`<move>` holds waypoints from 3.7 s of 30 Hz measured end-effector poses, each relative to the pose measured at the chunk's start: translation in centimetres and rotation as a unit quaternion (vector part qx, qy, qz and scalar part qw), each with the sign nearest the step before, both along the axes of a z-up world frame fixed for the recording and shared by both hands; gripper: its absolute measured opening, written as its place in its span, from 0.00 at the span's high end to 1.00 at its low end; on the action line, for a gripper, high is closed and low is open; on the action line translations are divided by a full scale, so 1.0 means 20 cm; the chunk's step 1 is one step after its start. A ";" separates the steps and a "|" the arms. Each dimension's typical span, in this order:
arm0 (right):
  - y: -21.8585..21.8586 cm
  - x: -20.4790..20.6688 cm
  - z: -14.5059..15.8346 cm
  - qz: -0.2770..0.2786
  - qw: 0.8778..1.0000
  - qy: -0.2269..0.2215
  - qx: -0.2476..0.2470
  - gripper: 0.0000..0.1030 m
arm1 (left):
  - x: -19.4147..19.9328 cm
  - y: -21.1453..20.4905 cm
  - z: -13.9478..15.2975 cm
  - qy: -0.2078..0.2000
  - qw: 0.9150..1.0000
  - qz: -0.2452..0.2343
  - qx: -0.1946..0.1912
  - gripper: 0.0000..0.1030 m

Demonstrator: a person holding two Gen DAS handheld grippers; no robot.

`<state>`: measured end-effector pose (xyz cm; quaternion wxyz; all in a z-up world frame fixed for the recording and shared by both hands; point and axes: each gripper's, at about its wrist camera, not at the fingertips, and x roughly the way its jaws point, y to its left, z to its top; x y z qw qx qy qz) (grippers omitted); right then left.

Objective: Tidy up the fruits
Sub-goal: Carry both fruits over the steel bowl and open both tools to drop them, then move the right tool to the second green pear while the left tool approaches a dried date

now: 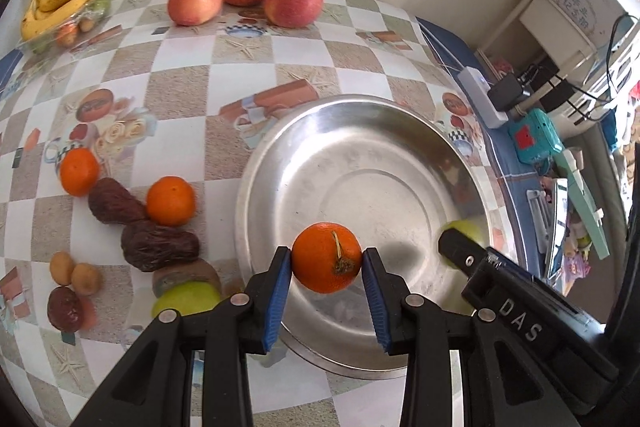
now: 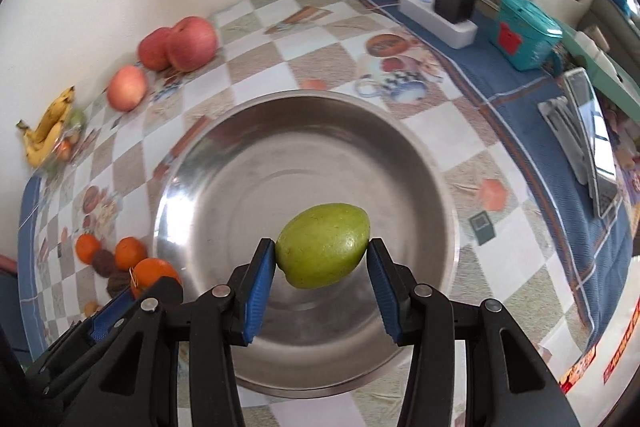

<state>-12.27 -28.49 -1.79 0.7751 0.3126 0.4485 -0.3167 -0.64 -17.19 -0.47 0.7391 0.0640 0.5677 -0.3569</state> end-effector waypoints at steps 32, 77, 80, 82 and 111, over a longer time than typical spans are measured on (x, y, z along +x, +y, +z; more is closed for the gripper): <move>0.01 -0.02 0.02 0.004 1.000 0.010 -0.008 0.53 | 0.21 0.37 0.05 0.007 0.990 0.136 0.031 0.43; 0.06 0.04 -0.01 0.039 0.999 0.018 -0.021 0.07 | 0.28 0.58 -0.01 -0.057 0.970 0.176 0.156 0.00; 0.08 0.05 0.00 0.051 0.998 0.010 -0.019 0.07 | 0.28 0.62 0.01 -0.073 0.969 0.169 0.166 0.00; 0.10 0.05 0.01 0.056 0.998 -0.003 -0.014 0.07 | 0.28 0.65 0.02 -0.079 0.968 0.169 0.165 0.00; 0.57 0.29 0.07 0.209 0.976 -0.058 0.006 0.07 | 0.45 1.09 -0.02 0.023 0.965 0.252 0.074 0.00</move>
